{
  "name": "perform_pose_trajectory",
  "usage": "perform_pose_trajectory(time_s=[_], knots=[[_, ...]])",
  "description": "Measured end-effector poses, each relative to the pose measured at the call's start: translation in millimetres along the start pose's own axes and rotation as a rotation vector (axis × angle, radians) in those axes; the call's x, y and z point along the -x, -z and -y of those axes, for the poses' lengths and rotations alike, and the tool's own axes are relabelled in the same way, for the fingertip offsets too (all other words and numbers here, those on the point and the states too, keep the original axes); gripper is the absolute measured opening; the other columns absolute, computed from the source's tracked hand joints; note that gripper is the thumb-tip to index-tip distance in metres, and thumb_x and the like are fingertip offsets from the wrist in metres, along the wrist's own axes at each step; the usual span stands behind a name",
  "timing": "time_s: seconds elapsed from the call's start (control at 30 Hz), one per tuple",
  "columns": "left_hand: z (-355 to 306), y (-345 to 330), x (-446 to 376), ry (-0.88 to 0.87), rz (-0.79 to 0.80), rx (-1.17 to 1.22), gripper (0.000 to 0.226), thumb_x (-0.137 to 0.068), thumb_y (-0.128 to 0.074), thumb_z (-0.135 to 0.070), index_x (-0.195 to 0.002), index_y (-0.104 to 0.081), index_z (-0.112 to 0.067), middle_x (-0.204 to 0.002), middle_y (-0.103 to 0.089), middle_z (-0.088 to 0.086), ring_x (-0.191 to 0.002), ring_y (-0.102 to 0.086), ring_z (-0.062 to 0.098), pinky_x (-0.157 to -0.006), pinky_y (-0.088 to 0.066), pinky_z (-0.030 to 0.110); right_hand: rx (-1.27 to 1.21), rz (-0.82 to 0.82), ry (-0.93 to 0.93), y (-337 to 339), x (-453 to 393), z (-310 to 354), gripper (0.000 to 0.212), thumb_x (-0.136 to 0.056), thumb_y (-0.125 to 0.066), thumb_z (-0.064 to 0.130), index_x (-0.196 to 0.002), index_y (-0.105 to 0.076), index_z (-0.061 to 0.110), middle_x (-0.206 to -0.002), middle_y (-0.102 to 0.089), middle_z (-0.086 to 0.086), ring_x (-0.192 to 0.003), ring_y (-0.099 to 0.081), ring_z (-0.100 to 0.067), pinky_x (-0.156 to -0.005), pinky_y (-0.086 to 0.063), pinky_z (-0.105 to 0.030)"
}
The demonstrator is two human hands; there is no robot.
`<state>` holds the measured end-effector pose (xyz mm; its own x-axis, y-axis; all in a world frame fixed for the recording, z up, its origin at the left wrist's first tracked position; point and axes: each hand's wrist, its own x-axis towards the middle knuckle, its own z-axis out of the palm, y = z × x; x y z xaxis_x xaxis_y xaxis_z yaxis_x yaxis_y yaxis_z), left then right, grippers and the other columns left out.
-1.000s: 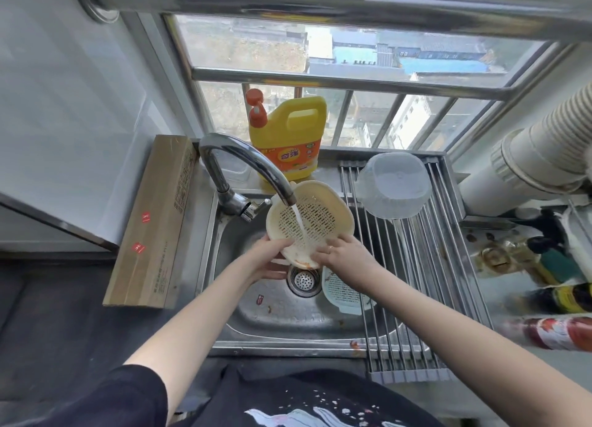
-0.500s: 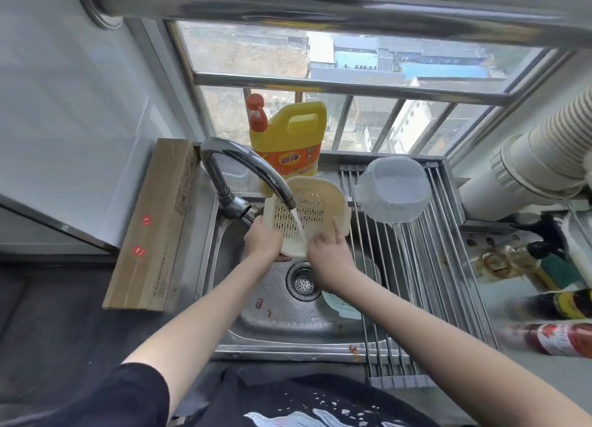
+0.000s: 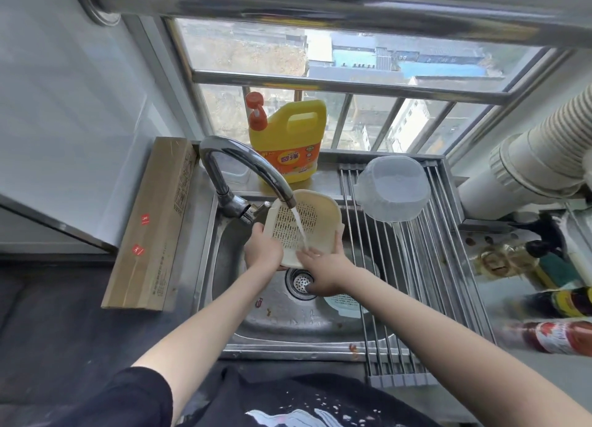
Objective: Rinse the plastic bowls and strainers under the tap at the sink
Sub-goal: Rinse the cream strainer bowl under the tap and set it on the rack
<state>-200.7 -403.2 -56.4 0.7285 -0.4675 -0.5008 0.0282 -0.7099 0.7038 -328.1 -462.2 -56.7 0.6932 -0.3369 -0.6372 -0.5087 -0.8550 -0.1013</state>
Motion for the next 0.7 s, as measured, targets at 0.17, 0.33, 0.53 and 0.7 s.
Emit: perform_pose_trajectory(time_s=[0.17,0.33,0.53,0.7], knots=[[13,7,-4,-0.019,0.006,-0.073,0.026,-0.090,-0.035,-0.003,-0.106,-0.052,-0.015,-0.097,-0.058,0.004,-0.082,-0.055,0.026,-0.060,-0.053,0.032,-0.274,-0.116,0.035,11,7,-33,0.044,-0.086,-0.049,0.011,-0.126,-0.061,0.028,-0.131,-0.060,0.006,-0.137,-0.035,-0.014,-0.119,0.006,-0.046],[12,5,-3,0.197,0.119,0.124,0.031,-0.089,-0.036,-0.005,-0.109,-0.054,-0.020,-0.106,-0.061,0.008,-0.090,-0.064,0.037,-0.054,-0.059,0.049,-0.860,-0.490,-0.210,35,-19,5,0.039,-0.073,-0.040,-0.004,-0.059,-0.066,0.022,-0.079,-0.071,-0.002,-0.083,-0.063,-0.024,-0.077,-0.052,-0.035],[10,15,-2,0.242,0.258,0.258,0.033,-0.091,-0.035,-0.002,-0.112,-0.055,-0.018,-0.108,-0.064,0.013,-0.079,-0.067,0.033,-0.051,-0.058,0.045,-1.927,-0.220,-0.278,53,-34,32,0.032,-0.086,-0.035,0.010,-0.059,-0.053,0.010,-0.042,-0.043,0.000,-0.036,-0.031,-0.012,-0.039,-0.022,-0.016],[11,23,-1,0.317,0.387,0.299,0.037,-0.096,-0.032,0.002,-0.121,-0.049,-0.018,-0.098,-0.062,0.010,-0.076,-0.065,0.026,-0.046,-0.058,0.036,-2.397,0.223,-0.013,48,-26,7,0.051,-0.104,-0.024,0.034,-0.121,-0.055,-0.003,-0.116,-0.065,-0.018,-0.114,-0.058,-0.029,-0.091,-0.052,-0.038]])
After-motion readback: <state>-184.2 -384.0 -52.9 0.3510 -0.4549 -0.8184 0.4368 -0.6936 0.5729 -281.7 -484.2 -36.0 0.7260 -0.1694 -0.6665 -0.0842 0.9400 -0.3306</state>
